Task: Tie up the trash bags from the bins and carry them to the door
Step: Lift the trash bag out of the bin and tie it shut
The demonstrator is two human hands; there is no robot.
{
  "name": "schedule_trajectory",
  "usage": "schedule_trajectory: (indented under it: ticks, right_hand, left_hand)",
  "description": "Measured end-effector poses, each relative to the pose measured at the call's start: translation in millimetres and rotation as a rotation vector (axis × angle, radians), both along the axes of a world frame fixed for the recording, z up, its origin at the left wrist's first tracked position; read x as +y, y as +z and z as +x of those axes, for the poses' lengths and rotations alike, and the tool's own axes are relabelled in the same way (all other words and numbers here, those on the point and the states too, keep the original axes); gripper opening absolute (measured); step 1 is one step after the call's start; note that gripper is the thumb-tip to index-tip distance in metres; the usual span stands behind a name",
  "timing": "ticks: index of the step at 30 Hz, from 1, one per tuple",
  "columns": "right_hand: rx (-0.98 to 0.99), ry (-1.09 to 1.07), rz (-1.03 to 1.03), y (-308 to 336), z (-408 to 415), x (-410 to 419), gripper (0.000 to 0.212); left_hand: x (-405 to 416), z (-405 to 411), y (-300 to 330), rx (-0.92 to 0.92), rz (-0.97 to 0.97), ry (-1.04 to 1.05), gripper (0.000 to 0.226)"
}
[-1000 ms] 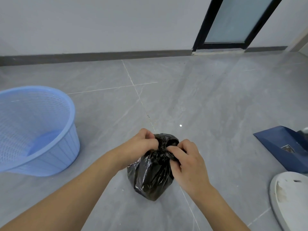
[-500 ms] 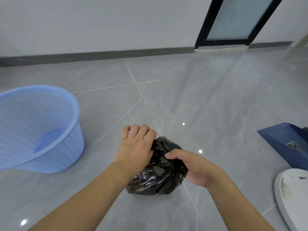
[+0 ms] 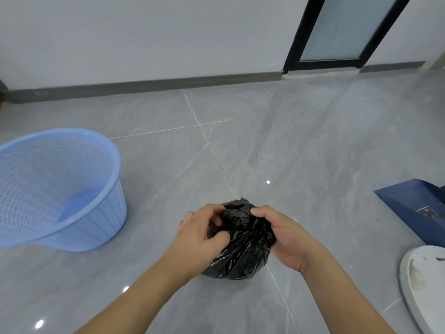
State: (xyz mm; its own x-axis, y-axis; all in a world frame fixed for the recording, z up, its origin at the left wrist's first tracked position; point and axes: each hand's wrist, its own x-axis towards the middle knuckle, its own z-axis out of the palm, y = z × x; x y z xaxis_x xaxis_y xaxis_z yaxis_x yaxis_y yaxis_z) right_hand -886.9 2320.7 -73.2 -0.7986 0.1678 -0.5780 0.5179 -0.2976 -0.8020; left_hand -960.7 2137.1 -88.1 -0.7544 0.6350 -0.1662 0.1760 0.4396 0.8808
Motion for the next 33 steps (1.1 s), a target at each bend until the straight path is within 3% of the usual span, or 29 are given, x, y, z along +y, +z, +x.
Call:
schedule_trajectory:
  ticks: [2,5,7,11,13,16,18,22,27,30,33]
  right_hand:
    - [-0.007,0.011,0.051,1.2,-0.8,-1.7,0.040]
    - [-0.005,0.028,0.211,5.5,-2.0,-9.2,0.036]
    - [0.068,-0.017,0.480,1.3,-2.8,-14.5,0.038]
    - [0.320,-0.141,1.226,-13.2,4.5,-5.8,0.030]
    - [0.314,-0.154,1.383,-18.9,10.9,12.0,0.032]
    - [0.066,-0.071,1.409,-29.4,17.4,30.5,0.044]
    - [-0.032,0.092,1.409,-36.3,16.0,27.0,0.051]
    - [-0.091,0.243,1.417,-41.5,11.4,19.8,0.055]
    - [-0.183,0.136,1.354,-28.9,15.8,32.3,0.049]
    - [-0.236,0.284,1.429,-24.9,15.3,21.6,0.054]
    - [-0.451,0.475,1.418,-15.1,10.2,16.5,0.058]
  left_hand:
    - [4.1,-4.3,4.7,-0.173,0.074,0.048,0.030]
    - [7.7,-9.7,7.6,-0.031,-0.017,0.024,0.012]
    - [8.0,-12.6,7.1,-0.083,-0.017,0.050,0.021]
    - [-2.2,-25.8,1.0,-0.200,-0.098,0.255,0.032]
    - [-16.6,-37.2,-7.6,-0.200,-0.211,0.412,0.036]
    - [-33.8,-47.4,-16.8,-0.362,-0.210,0.547,0.032]
    - [-31.2,-44.8,-16.3,-0.439,-0.138,0.469,0.033]
    - [-21.0,-35.7,-19.2,-0.336,-0.206,0.305,0.048]
    - [-40.7,-52.7,-26.9,-0.167,-0.229,0.491,0.034]
    - [-41.5,-49.1,-30.2,-0.107,-0.307,0.259,0.009]
    - [-38.9,-39.2,-23.3,-0.159,-0.487,-0.075,0.045]
